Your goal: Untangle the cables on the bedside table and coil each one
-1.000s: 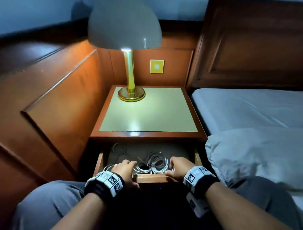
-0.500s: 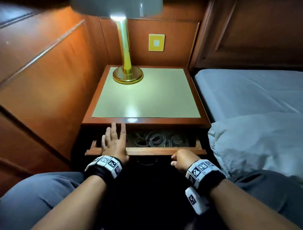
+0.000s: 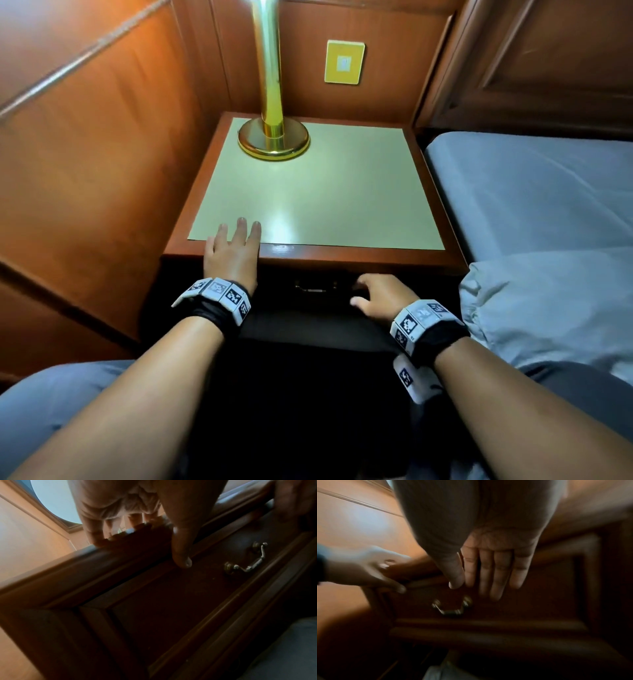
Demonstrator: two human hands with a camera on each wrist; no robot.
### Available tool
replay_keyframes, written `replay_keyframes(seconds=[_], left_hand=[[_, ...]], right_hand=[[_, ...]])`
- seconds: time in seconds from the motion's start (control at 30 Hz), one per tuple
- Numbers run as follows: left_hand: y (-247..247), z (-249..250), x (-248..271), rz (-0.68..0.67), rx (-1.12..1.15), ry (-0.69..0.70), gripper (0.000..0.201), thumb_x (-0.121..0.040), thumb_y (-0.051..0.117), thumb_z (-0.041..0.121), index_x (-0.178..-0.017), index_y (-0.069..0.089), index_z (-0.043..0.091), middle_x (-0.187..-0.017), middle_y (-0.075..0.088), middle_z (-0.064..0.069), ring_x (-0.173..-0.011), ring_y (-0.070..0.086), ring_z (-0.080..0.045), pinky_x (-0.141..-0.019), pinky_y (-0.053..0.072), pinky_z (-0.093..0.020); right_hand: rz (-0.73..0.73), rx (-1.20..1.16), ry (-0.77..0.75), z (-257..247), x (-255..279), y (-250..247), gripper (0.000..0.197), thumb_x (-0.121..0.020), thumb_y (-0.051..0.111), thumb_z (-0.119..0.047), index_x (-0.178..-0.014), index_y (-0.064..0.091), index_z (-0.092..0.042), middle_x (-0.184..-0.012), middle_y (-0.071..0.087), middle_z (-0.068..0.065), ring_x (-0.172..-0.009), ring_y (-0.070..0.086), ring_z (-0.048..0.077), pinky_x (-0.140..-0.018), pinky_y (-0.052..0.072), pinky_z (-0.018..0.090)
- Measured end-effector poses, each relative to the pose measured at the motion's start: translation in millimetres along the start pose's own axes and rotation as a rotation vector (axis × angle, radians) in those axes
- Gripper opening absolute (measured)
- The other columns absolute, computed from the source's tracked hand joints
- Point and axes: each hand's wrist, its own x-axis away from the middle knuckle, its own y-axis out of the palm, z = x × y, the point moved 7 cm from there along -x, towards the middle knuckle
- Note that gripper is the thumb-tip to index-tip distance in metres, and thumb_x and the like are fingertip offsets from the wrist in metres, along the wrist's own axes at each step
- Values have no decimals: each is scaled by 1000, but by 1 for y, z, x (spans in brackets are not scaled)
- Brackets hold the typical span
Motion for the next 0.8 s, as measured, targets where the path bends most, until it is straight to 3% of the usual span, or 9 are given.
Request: replay_keyframes(seconds=[0.07, 0.1, 0.13, 0.2, 0.23, 0.3, 0.5, 0.63, 0.8], left_hand=[[-2, 1, 0, -19, 34, 6, 97, -85, 73, 27, -157, 8, 25, -166, 9, -6, -150, 14, -38, -121, 17, -49], [-3, 2, 1, -33, 57, 9, 97, -85, 73, 31, -157, 9, 25, -166, 8, -7, -150, 13, -39, -121, 16, -51], [-3, 3, 2, -51, 76, 14, 95, -86, 72, 33, -157, 9, 26, -166, 8, -8, -150, 12, -41, -121, 16, -52], [-5, 9, 6, -75, 82, 40, 92, -88, 70, 35, -157, 9, 28, -166, 8, -9, -150, 11, -43, -120, 16, -55], [-5, 13, 8, -77, 75, 52, 89, -90, 68, 36, -157, 9, 29, -166, 8, -9, -150, 11, -43, -120, 16, -55], [-4, 19, 11, -88, 67, 57, 86, -93, 64, 38, -157, 7, 31, -167, 6, -8, -150, 9, -43, -119, 15, -56], [-6, 24, 1, -77, 24, 34, 70, -99, 36, 8, -156, 5, 36, -166, 5, -3, -149, 11, -42, -114, 25, -55], [-8, 26, -6, -133, -2, 48, 75, -98, 39, 7, -155, 2, 37, -167, 0, -1, -149, 8, -42, -113, 26, -55], [-13, 23, -3, -256, 61, 69, 80, -96, 50, 8, -156, 5, 36, -167, 0, -3, -151, 5, -44, -116, 21, -59]], right_hand=[[185, -21, -108, -20, 7, -23, 14, -89, 66, -39, -98, 66, -29, -103, 69, -8, -101, 64, 16, -88, 53, 35], [289, -5, -152, -27, 11, -34, 17, -87, 68, -39, -100, 64, -31, -105, 65, -7, -100, 62, 16, -88, 52, 35], [362, 55, -161, -30, 13, -43, 31, -84, 72, -39, -112, 60, -31, -115, 60, -4, -108, 58, 18, -93, 50, 37], [344, 208, -64, -16, 8, -42, 76, -81, 77, -39, -144, 37, -32, -147, 37, 6, -136, 39, 27, -111, 38, 43], [289, 248, -10, -6, 5, -37, 92, -81, 77, -38, -153, 20, -35, -159, 20, 8, -147, 22, 30, -118, 26, 47], [234, 271, 30, 11, -2, -27, 104, -84, 74, -31, -156, 0, -41, -166, -4, 6, -153, -2, 31, -122, 10, 52], [347, 314, 20, 19, -26, -27, 113, -84, 70, -8, -152, -10, -48, -166, -10, 5, -153, -5, 31, -120, 5, 59], [301, 359, 13, 20, -33, -29, 118, -83, 73, -6, -152, -14, -47, -166, -15, 5, -154, -7, 31, -119, 5, 61], [195, 290, 79, 11, -27, -36, 116, -82, 77, -19, -154, -11, -43, -166, -18, 4, -153, -11, 30, -121, 4, 57]])
